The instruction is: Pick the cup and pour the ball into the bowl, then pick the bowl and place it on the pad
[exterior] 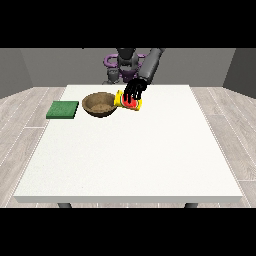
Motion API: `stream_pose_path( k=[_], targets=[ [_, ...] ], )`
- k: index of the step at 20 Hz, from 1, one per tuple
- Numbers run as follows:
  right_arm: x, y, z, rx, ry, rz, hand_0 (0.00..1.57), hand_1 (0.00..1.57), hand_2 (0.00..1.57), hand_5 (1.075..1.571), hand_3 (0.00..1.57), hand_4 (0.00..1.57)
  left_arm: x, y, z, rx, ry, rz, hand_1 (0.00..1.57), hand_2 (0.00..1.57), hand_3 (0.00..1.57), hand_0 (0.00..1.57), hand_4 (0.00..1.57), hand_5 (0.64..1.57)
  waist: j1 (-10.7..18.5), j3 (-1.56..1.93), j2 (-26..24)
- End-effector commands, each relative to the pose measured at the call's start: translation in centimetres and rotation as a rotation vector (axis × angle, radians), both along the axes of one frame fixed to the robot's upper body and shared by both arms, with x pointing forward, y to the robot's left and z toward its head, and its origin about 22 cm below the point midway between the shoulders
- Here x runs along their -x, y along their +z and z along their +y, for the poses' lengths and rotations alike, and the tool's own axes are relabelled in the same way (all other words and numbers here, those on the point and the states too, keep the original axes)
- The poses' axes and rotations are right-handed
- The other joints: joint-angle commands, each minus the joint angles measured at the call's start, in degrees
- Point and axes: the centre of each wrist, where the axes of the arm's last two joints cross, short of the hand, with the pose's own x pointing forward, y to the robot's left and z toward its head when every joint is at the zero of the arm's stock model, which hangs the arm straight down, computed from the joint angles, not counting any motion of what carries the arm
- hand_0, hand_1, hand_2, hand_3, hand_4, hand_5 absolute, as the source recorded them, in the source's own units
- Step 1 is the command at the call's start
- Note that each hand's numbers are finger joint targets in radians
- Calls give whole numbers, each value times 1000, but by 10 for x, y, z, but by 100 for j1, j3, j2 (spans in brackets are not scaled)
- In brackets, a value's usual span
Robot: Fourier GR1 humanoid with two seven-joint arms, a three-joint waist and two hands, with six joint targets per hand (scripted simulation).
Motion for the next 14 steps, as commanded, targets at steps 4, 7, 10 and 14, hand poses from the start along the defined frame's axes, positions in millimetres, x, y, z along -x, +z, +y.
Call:
stream_pose_path(
  k=[4, 7, 10, 14],
  targets=[
    [-12, -28, -4, -12, -25, 71, 0, 0, 0, 1566, 0, 382, 5, -14, -46, -388, -62, 34, 1365, 1389, 1459, 1365, 914, 1483, 190, 5, -376],
    [-14, -34, -12, -9, -37, 119, 0, 0, 0, 1565, 0, 381, 4, -14, -48, -571, -50, 43, 1469, 1571, 1571, 1469, 982, 1490, 264, 2, -641],
    [-16, -52, -14, -14, -64, 135, 0, 0, 0, 1566, 0, 383, 3, -5, -78, -765, -73, 2, 1502, 1571, 1571, 1502, 1021, 1515, 403, 5, -778],
    [-15, -78, -15, -6, -76, 174, 0, 0, 0, 1566, 0, 379, 22, -21, -108, -820, -81, 7, 1500, 1571, 1571, 1500, 1045, 1509, 500, -6, -911]
  ],
)
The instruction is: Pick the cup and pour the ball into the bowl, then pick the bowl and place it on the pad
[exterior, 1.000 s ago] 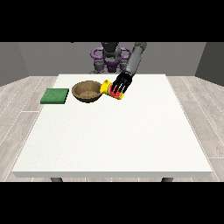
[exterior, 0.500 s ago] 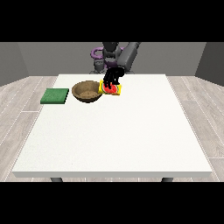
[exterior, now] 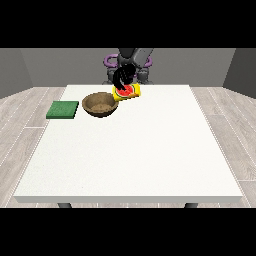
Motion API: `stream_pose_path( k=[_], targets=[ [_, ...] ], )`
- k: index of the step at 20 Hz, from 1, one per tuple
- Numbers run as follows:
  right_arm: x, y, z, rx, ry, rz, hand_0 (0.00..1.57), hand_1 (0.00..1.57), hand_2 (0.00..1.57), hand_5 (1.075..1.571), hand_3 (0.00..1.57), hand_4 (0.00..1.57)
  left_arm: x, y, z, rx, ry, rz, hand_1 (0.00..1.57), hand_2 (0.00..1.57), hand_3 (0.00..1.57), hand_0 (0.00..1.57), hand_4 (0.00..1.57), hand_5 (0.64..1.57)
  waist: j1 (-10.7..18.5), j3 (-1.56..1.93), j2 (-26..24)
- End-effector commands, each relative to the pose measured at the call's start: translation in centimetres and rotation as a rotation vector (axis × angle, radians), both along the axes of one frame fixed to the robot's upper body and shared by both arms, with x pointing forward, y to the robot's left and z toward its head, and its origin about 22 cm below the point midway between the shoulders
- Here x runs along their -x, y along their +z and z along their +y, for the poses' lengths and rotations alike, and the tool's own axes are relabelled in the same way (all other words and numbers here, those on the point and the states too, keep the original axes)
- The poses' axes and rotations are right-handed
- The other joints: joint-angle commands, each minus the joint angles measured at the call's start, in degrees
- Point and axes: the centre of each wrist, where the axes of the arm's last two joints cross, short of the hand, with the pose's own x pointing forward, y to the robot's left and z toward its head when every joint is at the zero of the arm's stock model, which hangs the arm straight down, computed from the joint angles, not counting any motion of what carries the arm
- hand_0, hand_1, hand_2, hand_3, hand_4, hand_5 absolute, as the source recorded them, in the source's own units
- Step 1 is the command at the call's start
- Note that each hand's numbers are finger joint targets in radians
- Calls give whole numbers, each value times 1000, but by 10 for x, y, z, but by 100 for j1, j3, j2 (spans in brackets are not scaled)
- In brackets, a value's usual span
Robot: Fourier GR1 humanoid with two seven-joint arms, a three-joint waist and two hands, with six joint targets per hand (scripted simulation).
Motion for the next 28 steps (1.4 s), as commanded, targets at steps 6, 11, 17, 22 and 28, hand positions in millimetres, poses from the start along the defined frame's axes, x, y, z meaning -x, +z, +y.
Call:
stream_pose_path(
  k=[6, 11, 17, 22, 28],
  targets=[
    [6, -13, -23, 1, -42, 75, 0, 0, 0, 1564, 0, 376, 16, -5, -28, -39, -30, 48, 1502, 1571, 1571, 1502, 1067, 1505, 274, -12, -303],
    [21, -22, -52, 3, -87, 86, 0, 0, 0, 1564, 0, 376, 1, 12, 21, 522, 71, 67, 710, 1363, 1277, 710, 1101, 1464, 487, -24, -506],
    [29, -14, -43, -10, -55, 1, 0, 0, 0, 1565, 0, 394, 8, 5, 92, 942, 161, -18, 1149, 1571, 1571, 1149, 825, 1570, 435, -55, 67],
    [35, 3, -40, 6, -85, -80, 0, 0, 0, 1566, 0, 397, 45, -34, 122, 1130, 78, -30, 1554, 1571, 1571, 1554, 1311, 1549, 664, -56, 513],
    [36, 0, -28, -34, -78, -81, 0, 0, 0, 1565, 0, 448, 36, -1, 72, 1738, -63, 52, 1370, 1571, 1571, 1370, 1245, 1547, 810, -155, 634]
  ],
)
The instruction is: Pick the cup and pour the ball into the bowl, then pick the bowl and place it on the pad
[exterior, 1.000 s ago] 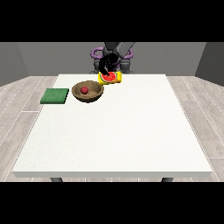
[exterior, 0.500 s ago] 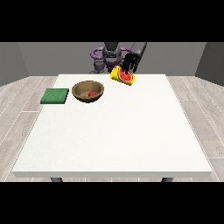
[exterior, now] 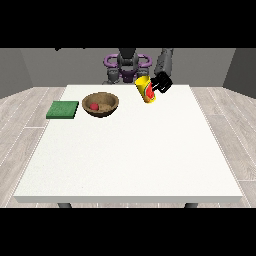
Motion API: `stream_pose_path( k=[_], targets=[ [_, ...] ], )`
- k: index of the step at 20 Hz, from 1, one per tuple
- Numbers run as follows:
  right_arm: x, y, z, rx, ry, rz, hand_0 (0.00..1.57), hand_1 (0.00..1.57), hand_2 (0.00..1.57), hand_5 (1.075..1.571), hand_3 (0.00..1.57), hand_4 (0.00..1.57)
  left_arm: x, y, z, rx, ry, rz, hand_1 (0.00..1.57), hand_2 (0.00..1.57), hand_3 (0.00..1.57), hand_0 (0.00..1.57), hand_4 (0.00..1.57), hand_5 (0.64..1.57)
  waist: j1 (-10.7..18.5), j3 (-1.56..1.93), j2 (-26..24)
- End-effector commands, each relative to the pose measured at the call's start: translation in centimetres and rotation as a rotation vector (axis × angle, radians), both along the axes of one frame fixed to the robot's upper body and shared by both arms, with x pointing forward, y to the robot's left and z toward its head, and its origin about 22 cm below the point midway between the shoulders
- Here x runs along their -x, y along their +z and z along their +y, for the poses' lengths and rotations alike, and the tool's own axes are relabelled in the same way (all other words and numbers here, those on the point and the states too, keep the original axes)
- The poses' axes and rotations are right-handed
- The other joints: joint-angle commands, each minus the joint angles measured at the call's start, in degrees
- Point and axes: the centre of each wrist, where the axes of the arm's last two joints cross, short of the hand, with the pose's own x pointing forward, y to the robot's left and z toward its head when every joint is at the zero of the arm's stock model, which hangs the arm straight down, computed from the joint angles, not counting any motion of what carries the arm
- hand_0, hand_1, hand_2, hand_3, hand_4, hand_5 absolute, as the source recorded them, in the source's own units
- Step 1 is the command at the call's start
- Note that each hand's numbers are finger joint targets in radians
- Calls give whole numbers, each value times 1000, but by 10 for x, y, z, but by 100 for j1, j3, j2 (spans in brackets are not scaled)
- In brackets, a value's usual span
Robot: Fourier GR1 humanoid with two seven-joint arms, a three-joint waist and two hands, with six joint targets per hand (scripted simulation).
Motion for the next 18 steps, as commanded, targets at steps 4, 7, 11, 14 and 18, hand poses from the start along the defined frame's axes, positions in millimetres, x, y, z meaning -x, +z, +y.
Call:
stream_pose_path(
  k=[4, 7, 11, 14, 18],
  targets=[
    [3, -9, 13, -41, -21, 14, 0, 0, 0, 1566, 0, 501, -2, 27, -9, 655, -235, -104, 811, 873, 348, 811, 476, 1566, 546, -24, 292],
    [8, 4, 15, -23, -50, -30, 0, 0, 0, 1565, 0, 514, 0, 32, 51, 735, -341, -230, 331, 0, 0, 331, 253, 1569, 613, 27, 598],
    [10, 34, 44, 5, -20, -102, 0, 0, 0, 1566, 0, 488, -6, 54, 113, 767, -429, -284, 0, 0, 0, 0, 0, 1557, 464, 64, 1140],
    [7, 28, 52, 18, -37, -131, 0, 0, 0, 1568, 0, 492, -10, 83, 152, 757, -465, -283, 0, 0, 0, 0, 0, 1547, 445, 77, 1471],
    [-11, 1, 56, -43, -49, -60, 0, 0, 0, 1569, 0, 476, -18, 142, 179, 696, -467, -244, 0, 0, 0, 0, 0, 1531, 521, 86, 1408]
  ],
)
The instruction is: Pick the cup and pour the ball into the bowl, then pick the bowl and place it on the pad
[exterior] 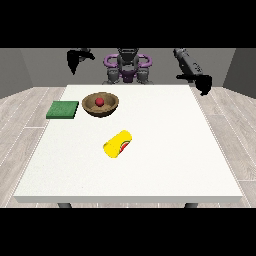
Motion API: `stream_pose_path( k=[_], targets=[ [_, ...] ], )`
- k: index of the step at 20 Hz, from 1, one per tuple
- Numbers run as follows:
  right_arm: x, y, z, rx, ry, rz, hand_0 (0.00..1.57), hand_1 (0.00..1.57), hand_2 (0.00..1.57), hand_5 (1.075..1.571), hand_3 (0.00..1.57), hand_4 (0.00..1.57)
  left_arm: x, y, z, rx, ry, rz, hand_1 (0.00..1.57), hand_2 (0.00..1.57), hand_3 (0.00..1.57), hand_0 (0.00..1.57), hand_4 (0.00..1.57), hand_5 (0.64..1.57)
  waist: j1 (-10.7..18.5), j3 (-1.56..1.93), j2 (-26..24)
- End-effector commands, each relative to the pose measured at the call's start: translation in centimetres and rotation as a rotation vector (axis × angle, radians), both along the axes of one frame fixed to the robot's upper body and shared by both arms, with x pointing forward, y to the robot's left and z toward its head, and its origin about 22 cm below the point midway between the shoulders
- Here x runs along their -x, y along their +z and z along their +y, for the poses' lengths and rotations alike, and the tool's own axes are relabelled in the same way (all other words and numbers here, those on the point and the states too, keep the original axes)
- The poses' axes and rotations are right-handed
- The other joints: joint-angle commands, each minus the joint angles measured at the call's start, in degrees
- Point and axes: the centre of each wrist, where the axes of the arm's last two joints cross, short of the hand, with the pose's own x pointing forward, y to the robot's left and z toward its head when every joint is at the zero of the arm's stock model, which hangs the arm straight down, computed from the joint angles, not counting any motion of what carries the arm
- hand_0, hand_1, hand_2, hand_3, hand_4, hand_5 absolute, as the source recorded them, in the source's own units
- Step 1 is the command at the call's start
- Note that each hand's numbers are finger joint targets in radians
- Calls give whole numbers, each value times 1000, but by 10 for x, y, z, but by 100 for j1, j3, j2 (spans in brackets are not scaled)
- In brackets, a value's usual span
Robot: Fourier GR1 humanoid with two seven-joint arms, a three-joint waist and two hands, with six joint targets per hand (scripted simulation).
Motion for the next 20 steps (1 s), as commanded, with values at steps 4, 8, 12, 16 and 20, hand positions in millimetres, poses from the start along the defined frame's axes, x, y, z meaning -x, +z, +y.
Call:
stream_pose_path(
  k=[4, 8, 12, 16, 20],
  targets=[
    [-32, -49, 0, -59, -36, 91, 0, 0, 0, 1568, 0, 412, -10, 94, 25, -134, -43, -51, 0, 0, 0, 0, 0, 1521, 240, 21, 136],
    [-38, -94, -12, -100, -39, 105, 0, 0, 0, 1570, 0, 415, -5, 143, 39, -179, -24, -61, 0, 0, 0, 0, 0, 1523, 231, 27, 277],
    [-58, -107, -15, -122, -16, 125, 0, 0, 0, 1571, 0, 341, -3, 175, 38, -198, -5, -80, 0, 0, 0, 0, 0, 1533, 159, 23, 361],
    [-53, -144, -32, -126, -39, 193, 0, 0, 0, 1571, 0, 277, 4, 194, 42, -207, -13, -70, 0, 0, 0, 0, 0, 1548, 201, 23, 167],
    [-72, -144, -20, -139, -19, 209, 0, 0, 0, 1569, 0, 322, 11, 224, 48, -195, 26, -117, 0, 0, 0, 0, 0, 1539, 88, 20, 296]
  ],
)
